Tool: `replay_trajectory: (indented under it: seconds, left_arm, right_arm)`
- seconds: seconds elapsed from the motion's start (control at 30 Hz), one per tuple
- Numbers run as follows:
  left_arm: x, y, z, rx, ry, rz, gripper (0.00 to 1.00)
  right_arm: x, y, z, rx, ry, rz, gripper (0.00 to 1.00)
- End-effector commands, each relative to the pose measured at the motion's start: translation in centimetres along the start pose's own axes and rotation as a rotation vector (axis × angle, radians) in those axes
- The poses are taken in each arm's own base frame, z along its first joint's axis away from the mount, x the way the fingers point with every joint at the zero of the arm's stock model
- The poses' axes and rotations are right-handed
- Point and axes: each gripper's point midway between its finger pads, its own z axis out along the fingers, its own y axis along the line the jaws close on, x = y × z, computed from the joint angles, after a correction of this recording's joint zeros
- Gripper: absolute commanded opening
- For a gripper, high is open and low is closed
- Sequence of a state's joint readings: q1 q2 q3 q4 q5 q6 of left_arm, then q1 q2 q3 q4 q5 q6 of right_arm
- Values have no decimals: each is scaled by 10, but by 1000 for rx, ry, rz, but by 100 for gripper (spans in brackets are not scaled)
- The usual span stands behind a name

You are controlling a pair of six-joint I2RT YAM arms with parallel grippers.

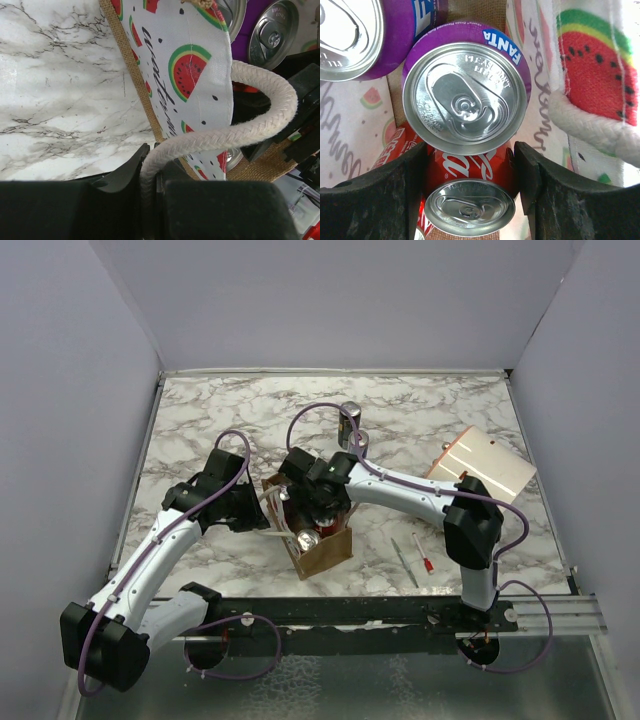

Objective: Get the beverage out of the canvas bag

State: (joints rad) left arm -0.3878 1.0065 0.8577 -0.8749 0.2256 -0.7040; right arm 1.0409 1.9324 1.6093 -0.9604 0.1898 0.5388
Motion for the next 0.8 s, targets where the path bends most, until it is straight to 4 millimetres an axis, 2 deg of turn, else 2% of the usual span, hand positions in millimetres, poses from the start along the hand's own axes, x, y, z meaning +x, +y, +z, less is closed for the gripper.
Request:
replay_trajectory:
  seconds: [0.0,0.33,0.6,0.77]
  left_arm:
    - [0,-7,-1,39,-2,-7,0]
    - [-2,-8,0,40,-10,-11,0]
    - [-3,-8,3,39,-10,-12,0]
    - [-5,-9,6,40,-6,-9,0]
  right_arm:
    - [-14,10,-30,-64,-41,-12,44]
    - [-24,9,-55,-86,-93,-7,35]
    - [-28,8,-75,-110,-126,-7,24]
    - [-38,11,-93,-143,-173,-2,21]
